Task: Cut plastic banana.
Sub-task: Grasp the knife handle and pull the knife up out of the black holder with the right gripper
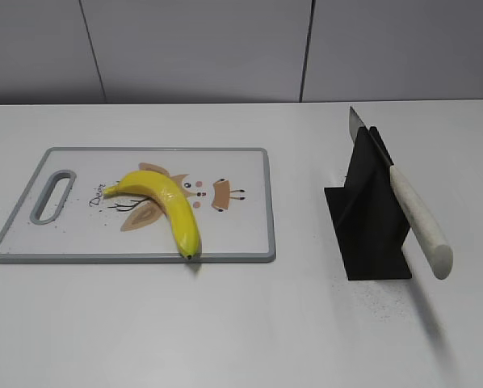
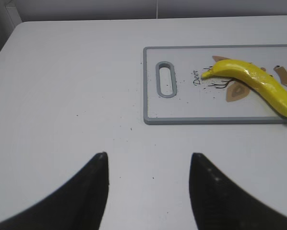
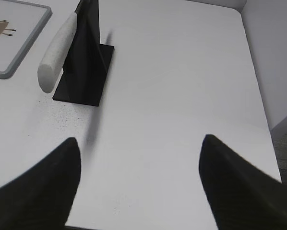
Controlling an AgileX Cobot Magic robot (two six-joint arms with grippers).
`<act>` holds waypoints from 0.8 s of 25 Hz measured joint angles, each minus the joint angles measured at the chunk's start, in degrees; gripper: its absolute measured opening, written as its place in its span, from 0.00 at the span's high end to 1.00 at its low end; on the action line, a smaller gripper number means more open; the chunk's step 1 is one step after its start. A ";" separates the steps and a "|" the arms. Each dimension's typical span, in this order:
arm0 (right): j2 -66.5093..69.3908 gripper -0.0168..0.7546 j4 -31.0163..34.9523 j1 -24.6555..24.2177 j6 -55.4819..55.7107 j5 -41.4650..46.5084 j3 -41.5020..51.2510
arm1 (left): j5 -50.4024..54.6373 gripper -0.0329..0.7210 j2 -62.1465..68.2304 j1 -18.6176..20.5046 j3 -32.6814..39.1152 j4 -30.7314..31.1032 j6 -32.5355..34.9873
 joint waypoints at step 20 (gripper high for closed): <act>0.00 0.23 0.00 0.00 0.00 0.00 0.00 | 0.00 0.31 0.00 0.00 0.00 0.11 0.00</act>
